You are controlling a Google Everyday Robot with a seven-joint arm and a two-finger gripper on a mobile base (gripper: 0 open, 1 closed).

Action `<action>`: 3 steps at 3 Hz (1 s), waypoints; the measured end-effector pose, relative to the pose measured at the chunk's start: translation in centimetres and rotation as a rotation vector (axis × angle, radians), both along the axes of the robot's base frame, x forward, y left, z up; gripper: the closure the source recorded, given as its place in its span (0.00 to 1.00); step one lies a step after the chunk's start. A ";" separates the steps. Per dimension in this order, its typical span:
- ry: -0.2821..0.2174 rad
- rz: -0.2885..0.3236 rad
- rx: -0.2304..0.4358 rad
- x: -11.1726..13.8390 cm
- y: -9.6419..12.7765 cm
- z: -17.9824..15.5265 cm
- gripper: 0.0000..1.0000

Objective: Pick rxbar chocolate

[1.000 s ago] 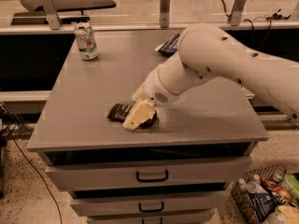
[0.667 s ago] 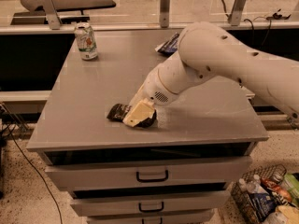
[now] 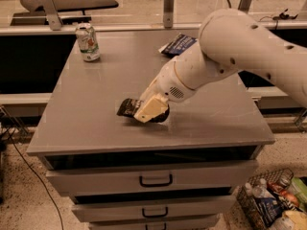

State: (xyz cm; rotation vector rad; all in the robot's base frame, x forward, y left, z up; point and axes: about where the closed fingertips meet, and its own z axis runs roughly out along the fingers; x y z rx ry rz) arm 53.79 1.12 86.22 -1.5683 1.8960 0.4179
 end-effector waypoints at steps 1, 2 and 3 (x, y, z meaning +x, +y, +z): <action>-0.040 -0.029 0.032 0.3 -1.6 4.3 1.00; -0.059 -0.064 0.129 1.4 -3.8 8.8 1.00; -0.064 -0.058 0.121 1.3 -3.4 8.8 1.00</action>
Offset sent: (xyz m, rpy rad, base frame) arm 0.0285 -0.0658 0.1272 0.2325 -0.0648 -0.1070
